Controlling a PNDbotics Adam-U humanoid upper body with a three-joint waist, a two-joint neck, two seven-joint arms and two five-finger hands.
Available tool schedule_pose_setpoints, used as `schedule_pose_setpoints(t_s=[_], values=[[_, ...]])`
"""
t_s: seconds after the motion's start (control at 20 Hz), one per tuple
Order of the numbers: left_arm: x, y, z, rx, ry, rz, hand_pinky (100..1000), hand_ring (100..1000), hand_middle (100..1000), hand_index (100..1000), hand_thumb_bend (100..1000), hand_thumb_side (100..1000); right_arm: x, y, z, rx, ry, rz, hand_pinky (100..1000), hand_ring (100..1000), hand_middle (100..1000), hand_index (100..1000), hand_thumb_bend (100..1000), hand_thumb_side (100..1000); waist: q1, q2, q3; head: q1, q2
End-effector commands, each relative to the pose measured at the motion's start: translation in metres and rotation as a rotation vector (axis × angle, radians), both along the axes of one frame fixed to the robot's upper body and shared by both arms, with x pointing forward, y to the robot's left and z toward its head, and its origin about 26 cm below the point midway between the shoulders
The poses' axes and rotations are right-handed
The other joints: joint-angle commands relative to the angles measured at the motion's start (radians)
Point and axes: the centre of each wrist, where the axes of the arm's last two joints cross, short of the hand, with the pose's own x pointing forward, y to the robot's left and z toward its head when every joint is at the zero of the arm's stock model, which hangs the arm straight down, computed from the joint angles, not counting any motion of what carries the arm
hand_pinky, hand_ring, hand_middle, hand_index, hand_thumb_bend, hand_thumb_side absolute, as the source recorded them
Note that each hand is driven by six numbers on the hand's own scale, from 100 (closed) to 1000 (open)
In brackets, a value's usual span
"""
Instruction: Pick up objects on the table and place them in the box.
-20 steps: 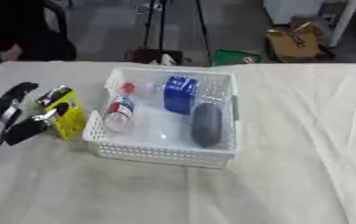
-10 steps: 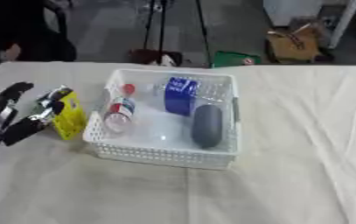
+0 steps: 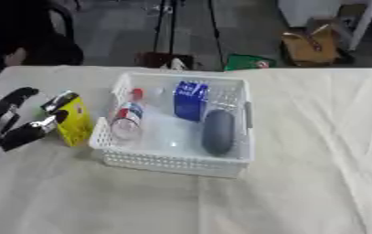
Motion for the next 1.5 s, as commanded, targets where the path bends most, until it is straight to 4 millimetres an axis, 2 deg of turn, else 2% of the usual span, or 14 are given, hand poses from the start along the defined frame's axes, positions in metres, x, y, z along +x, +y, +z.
schedule_pose_setpoints(t_s=[0.05, 0.25, 0.6, 0.75, 1.15, 1.5], values=[[0.007, 0.015, 0.011, 0.113, 0.058, -0.033, 1000, 1000, 1000, 1000, 661, 838, -0.004, -0.002, 0.008, -0.033, -0.018, 0.000, 779, 764, 626, 829, 100, 1000, 0.004, -0.022, 0.001, 0.001, 0.008], [0.018, 0.029, 0.021, 0.208, 0.151, -0.042, 994, 1000, 1000, 1000, 681, 835, -0.004, -0.003, 0.007, -0.035, -0.012, -0.002, 779, 764, 625, 830, 100, 1000, 0.011, -0.024, -0.009, 0.000, 0.010], [0.025, 0.088, 0.054, 0.263, 0.265, 0.000, 989, 1000, 1000, 1000, 691, 834, -0.003, 0.000, 0.007, -0.033, -0.010, 0.019, 779, 764, 625, 830, 100, 1000, 0.007, -0.020, -0.035, 0.016, 0.007], [0.027, 0.104, 0.062, 0.245, 0.304, 0.013, 996, 1000, 1000, 1000, 679, 848, -0.003, 0.000, 0.007, -0.031, -0.009, 0.023, 779, 764, 626, 830, 100, 1000, 0.002, -0.021, -0.041, 0.026, 0.012], [0.026, 0.106, 0.087, 0.180, 0.301, 0.012, 999, 1000, 1000, 1000, 662, 857, -0.003, 0.000, 0.007, -0.028, -0.008, 0.025, 780, 764, 626, 831, 100, 1000, -0.009, -0.022, -0.041, 0.046, 0.015], [0.031, 0.109, 0.092, 0.193, 0.337, 0.020, 1000, 1000, 1000, 1000, 684, 857, -0.003, 0.001, 0.007, -0.029, -0.005, 0.029, 780, 764, 626, 831, 100, 1000, -0.013, -0.023, -0.045, 0.060, 0.015]])
